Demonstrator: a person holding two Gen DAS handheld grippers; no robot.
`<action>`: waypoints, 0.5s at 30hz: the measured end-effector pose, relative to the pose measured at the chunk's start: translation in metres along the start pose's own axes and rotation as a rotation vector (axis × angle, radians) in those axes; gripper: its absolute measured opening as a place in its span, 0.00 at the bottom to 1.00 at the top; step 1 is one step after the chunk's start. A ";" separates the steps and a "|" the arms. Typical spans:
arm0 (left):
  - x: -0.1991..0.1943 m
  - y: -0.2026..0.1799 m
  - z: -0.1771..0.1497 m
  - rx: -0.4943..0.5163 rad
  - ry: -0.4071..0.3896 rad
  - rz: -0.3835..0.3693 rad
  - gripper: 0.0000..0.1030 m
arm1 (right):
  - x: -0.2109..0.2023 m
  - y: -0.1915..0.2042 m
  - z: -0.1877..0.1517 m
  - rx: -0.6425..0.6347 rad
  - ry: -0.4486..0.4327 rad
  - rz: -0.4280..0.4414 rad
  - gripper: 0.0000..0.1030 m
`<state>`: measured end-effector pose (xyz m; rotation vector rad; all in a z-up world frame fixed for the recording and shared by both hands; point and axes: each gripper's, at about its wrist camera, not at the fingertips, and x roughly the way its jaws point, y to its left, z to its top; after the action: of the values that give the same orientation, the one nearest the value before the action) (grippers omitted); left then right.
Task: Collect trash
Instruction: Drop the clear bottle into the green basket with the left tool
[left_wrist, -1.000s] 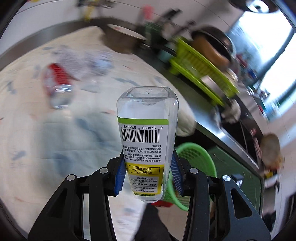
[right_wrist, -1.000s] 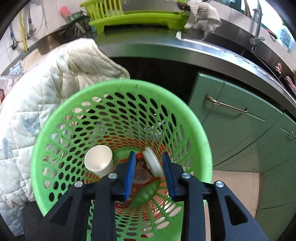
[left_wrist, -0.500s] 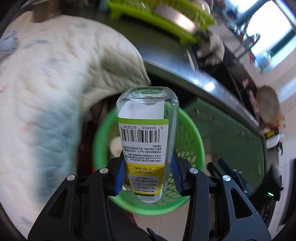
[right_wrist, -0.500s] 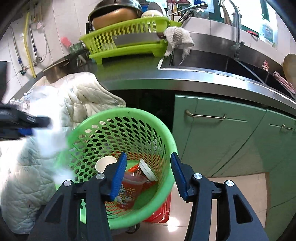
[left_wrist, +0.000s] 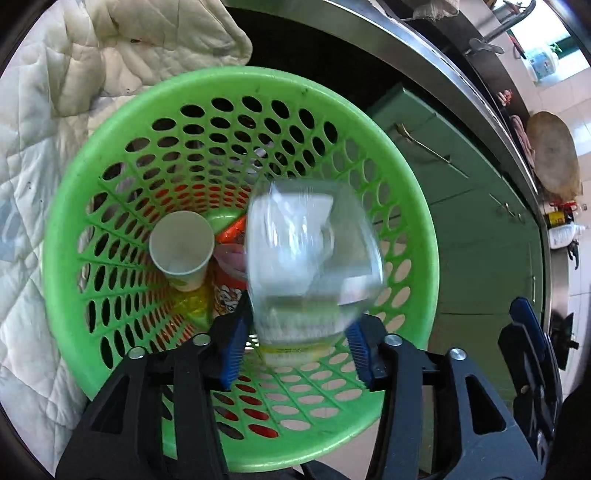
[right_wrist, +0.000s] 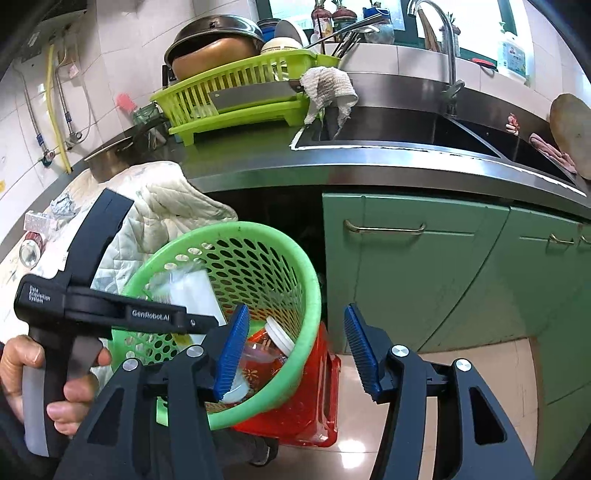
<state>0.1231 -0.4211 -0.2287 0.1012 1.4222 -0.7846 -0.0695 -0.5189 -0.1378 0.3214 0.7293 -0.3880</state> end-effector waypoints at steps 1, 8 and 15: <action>0.001 0.000 -0.001 0.004 0.001 0.007 0.52 | 0.000 0.000 0.000 0.001 -0.002 0.003 0.50; -0.032 0.013 -0.004 0.000 -0.055 -0.033 0.56 | -0.006 0.013 0.008 -0.029 -0.029 0.018 0.52; -0.090 0.038 -0.004 -0.037 -0.163 -0.040 0.62 | -0.010 0.035 0.019 -0.066 -0.051 0.047 0.55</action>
<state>0.1449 -0.3521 -0.1625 -0.0199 1.2872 -0.7813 -0.0502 -0.4938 -0.1122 0.2648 0.6822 -0.3255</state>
